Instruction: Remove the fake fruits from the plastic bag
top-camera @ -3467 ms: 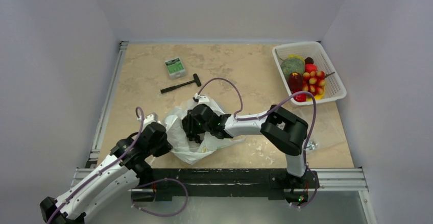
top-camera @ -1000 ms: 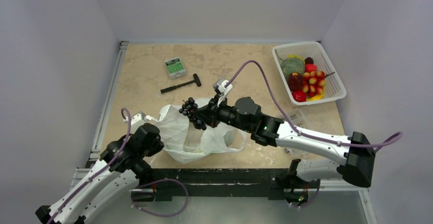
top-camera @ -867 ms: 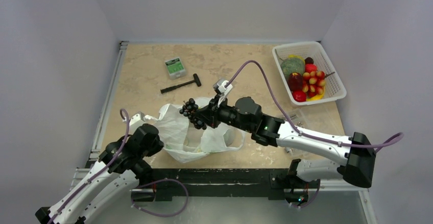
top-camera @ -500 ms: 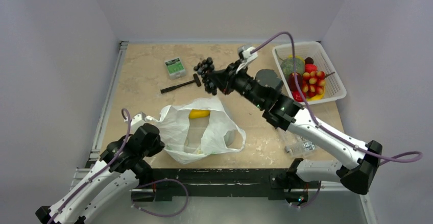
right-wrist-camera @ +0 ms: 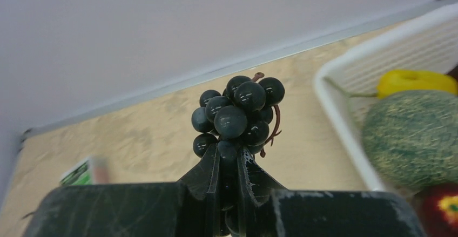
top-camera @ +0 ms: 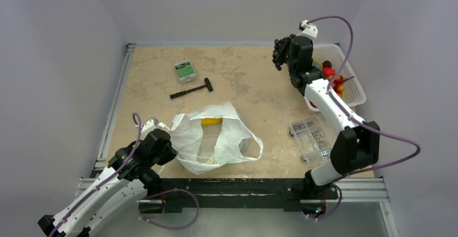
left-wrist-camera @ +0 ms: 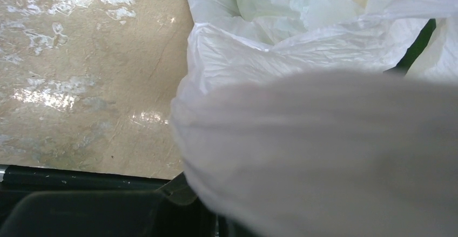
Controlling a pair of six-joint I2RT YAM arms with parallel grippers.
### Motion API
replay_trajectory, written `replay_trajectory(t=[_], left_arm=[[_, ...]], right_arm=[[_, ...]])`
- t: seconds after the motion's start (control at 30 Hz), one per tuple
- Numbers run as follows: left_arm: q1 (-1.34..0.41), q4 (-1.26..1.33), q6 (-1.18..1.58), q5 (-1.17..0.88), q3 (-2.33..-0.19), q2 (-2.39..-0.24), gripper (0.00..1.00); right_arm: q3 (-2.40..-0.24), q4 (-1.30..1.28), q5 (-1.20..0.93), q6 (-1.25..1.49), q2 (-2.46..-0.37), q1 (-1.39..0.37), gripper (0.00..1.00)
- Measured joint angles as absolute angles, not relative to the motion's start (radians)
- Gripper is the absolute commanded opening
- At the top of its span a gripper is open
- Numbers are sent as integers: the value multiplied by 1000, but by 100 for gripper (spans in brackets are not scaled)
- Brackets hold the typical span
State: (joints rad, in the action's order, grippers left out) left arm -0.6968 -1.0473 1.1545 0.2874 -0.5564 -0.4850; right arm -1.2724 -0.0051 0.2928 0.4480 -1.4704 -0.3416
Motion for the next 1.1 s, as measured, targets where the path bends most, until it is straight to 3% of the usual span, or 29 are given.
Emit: replay_trajectory(t=[0.3,0.73,0.93,1.1], left_arm=[[-697,-1039,1126,280,-556,-484,0],[-697,-1037,1095,281,-559,-501,0],[-697,-1037,1081,281,-559,-514,0],[-697,-1035,1080,281,-559,-519,0]], right_arm=[[-1518,-61,426,432,-1722,-116,0],[-1694,-152,390,417,-1977,70,2],[-1842,-232,407,403,-2118,80,17],[-1878,-280,427,394,-2150,94,56]])
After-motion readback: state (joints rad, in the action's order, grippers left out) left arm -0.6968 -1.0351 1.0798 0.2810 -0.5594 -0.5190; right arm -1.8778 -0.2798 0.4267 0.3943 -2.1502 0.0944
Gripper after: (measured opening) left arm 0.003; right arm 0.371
